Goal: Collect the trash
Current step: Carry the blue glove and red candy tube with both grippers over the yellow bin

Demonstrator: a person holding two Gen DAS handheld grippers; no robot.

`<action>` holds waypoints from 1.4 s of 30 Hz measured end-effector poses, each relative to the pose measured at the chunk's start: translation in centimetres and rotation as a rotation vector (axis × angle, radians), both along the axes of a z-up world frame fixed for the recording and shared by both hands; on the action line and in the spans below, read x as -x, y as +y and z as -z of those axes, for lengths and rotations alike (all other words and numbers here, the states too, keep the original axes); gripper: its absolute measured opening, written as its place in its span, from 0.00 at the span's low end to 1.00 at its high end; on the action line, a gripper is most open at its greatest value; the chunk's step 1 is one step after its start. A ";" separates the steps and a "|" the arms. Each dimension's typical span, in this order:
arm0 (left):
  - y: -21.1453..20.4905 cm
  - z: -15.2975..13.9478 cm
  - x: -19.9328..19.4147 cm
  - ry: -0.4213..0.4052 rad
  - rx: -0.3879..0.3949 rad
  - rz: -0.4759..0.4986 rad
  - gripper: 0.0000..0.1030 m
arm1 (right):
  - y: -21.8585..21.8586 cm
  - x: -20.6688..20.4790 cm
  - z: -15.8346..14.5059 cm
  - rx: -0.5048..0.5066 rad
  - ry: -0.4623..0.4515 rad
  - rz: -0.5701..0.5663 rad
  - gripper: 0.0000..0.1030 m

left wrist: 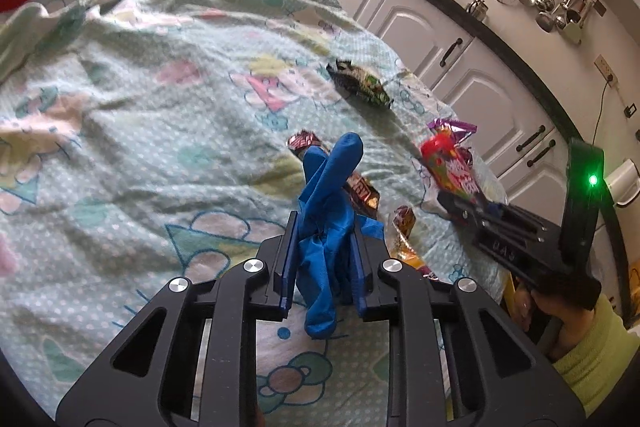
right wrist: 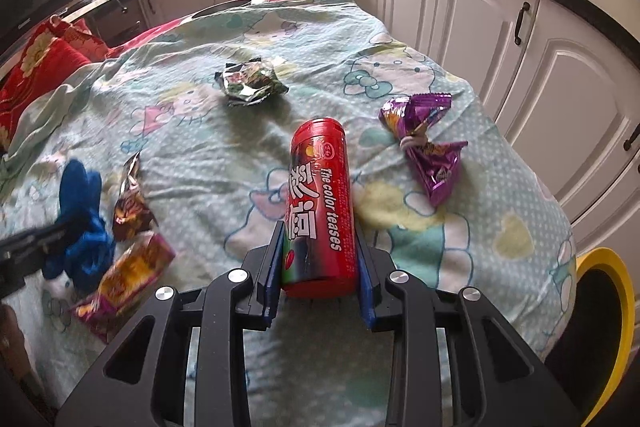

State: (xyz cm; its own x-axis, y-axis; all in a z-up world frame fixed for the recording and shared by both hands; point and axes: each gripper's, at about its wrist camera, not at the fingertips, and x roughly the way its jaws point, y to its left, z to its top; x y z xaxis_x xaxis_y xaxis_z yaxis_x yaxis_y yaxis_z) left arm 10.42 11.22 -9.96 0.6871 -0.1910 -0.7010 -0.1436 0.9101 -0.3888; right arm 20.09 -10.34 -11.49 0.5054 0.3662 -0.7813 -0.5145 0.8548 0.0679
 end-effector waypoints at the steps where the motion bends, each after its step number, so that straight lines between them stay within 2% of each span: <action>1: 0.0 -0.3 0.1 -0.007 -0.008 -0.002 0.16 | -0.1 0.2 -0.1 0.000 0.000 -0.003 0.29; 6: 0.1 -1.7 0.6 -0.051 -0.039 -0.011 0.15 | -0.9 1.0 -1.0 -0.031 0.006 -0.014 0.29; 18: -1.9 -5.1 1.1 -0.140 -0.075 0.011 0.15 | -3.5 3.4 -4.9 -0.095 -0.053 -0.026 0.29; 30: -5.0 -6.6 1.0 -0.181 -0.093 0.066 0.15 | -6.8 5.9 -7.3 -0.132 -0.090 -0.008 0.29; 42: -8.3 -7.4 0.5 -0.207 -0.101 0.127 0.15 | -10.9 8.0 -8.5 -0.143 -0.114 0.052 0.29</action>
